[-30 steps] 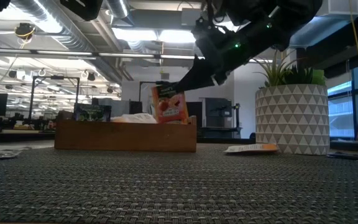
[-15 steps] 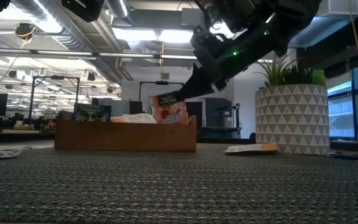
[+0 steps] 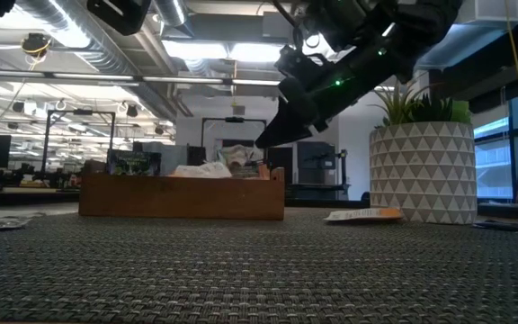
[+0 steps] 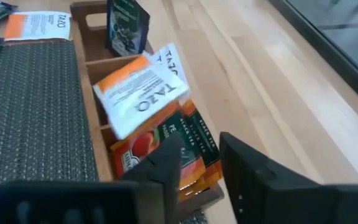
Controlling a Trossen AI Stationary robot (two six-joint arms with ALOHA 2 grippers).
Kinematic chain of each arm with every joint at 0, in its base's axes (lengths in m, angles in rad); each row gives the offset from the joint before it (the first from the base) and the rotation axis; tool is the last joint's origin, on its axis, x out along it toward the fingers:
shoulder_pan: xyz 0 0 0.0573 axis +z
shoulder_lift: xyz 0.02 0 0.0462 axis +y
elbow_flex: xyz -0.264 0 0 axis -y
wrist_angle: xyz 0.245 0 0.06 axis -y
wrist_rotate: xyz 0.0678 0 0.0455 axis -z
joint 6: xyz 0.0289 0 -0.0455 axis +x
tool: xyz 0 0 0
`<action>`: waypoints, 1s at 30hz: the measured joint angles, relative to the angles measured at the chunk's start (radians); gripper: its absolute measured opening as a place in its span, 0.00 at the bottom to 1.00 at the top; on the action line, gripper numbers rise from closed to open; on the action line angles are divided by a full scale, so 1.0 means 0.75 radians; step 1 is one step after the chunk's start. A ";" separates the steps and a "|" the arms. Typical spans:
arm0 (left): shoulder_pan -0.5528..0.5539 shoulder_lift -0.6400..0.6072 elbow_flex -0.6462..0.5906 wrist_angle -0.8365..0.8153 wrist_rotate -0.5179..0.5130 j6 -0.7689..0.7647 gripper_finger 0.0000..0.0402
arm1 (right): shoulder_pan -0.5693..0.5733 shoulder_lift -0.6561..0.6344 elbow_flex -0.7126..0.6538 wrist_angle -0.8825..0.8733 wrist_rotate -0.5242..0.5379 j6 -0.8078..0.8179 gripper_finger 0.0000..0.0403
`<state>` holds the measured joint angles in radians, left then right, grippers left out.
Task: Pick & Place Tea
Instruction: Adjust the white tea bag in the middle section of the wooden organizer
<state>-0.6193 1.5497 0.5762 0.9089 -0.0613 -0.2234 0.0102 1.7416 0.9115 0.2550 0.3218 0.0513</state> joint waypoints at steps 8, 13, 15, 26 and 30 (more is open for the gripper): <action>0.037 0.000 0.000 -0.170 -0.162 -0.194 0.02 | -0.014 0.000 0.001 0.014 -0.178 0.178 0.38; 0.161 0.001 -0.001 -0.473 -0.285 -0.401 0.03 | -0.013 0.000 0.001 0.017 -0.363 0.251 0.38; 0.214 0.001 -0.001 -0.544 -0.285 -0.446 0.02 | -0.006 0.000 0.001 0.042 -0.365 0.276 0.38; 0.348 -0.054 -0.001 -0.489 0.023 -0.213 0.03 | 0.005 0.080 0.003 0.184 -0.314 0.234 0.38; 0.306 -0.066 -0.001 -0.421 0.037 -0.200 0.02 | 0.006 0.160 0.003 0.325 -0.314 0.207 0.38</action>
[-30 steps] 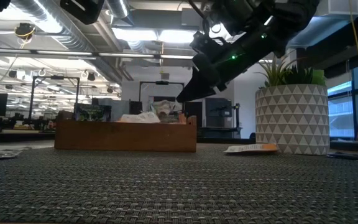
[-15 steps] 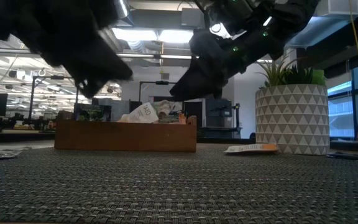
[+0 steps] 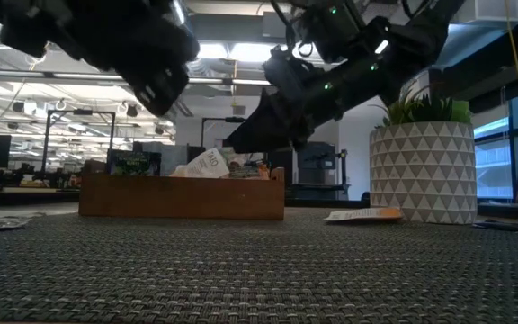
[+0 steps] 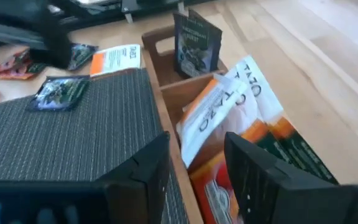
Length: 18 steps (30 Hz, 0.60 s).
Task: Pick & Place Tea
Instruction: Adjust the white tea bag in the middle section of the wooden organizer
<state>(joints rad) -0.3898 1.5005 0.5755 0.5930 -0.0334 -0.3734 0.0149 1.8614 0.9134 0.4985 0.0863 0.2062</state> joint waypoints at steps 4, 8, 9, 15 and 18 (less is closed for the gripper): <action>-0.033 -0.006 0.000 0.053 0.001 0.074 0.02 | -0.001 0.055 0.000 0.055 0.008 0.032 0.38; -0.012 -0.098 0.002 0.055 0.011 0.082 0.03 | -0.001 0.081 0.001 0.062 0.033 0.098 0.38; -0.012 -0.116 0.002 0.052 0.009 0.078 0.03 | -0.001 0.088 0.001 0.067 0.033 0.099 0.38; -0.036 -0.229 0.002 0.051 0.012 0.119 0.02 | 0.003 0.099 0.003 0.088 0.035 0.099 0.38; -0.037 -0.274 0.002 0.050 0.012 0.161 0.02 | 0.003 0.100 0.015 0.087 0.033 0.099 0.38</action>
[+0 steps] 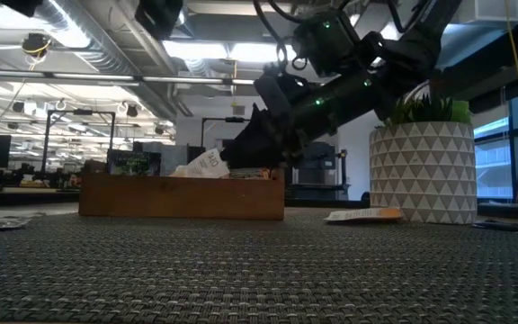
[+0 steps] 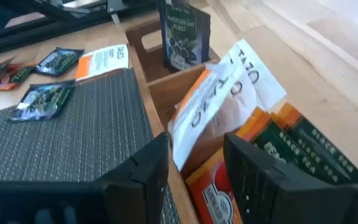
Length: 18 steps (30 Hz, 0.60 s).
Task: Pick & Place Tea
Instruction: Adjust the white tea bag in the middle section of the wooden organizer
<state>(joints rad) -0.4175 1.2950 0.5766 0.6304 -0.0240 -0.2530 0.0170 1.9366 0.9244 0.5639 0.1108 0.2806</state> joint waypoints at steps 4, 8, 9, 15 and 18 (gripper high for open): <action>0.001 -0.032 0.000 -0.003 -0.001 0.046 0.03 | 0.003 0.000 0.028 -0.024 -0.006 -0.001 0.38; 0.001 -0.044 0.000 -0.001 -0.001 0.052 0.02 | 0.003 0.000 0.062 -0.084 0.012 0.000 0.38; 0.001 -0.044 0.000 -0.002 0.000 0.052 0.02 | 0.003 0.000 0.070 -0.104 0.031 0.000 0.38; 0.001 -0.044 0.000 -0.003 0.060 0.045 0.02 | 0.003 0.000 0.077 -0.122 0.048 0.011 0.38; 0.001 -0.044 0.000 -0.003 0.081 0.042 0.02 | 0.003 0.000 0.077 -0.146 0.048 0.039 0.38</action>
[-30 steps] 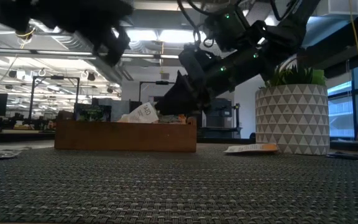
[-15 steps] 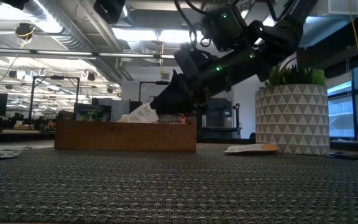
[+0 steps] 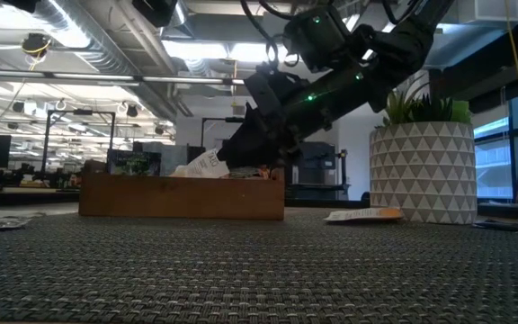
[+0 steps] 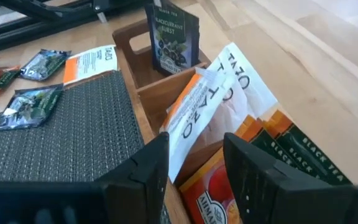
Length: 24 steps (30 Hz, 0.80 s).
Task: Pick & Place Tea
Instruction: Adjust the white tea bag in the middle section of the wooden organizer
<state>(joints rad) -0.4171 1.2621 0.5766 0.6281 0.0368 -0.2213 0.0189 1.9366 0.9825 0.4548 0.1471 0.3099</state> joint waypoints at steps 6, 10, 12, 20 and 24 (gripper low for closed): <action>0.000 0.000 0.000 -0.001 0.022 0.000 0.02 | 0.000 0.000 0.000 -0.005 -0.007 0.023 0.38; 0.000 0.000 -0.001 -0.005 0.022 0.000 0.02 | 0.000 0.011 0.000 -0.004 -0.013 0.036 0.38; 0.000 0.000 -0.001 -0.005 0.022 0.000 0.02 | 0.000 0.020 0.000 0.003 -0.021 0.043 0.38; 0.000 0.000 -0.001 -0.006 0.023 -0.001 0.02 | 0.000 0.040 0.003 0.046 -0.050 0.064 0.36; 0.000 0.000 -0.001 -0.007 0.023 -0.001 0.02 | 0.000 0.054 0.027 0.039 -0.074 0.046 0.27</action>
<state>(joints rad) -0.4170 1.2621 0.5758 0.6230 0.0540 -0.2218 0.0188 1.9773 1.0029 0.4837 0.0916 0.3443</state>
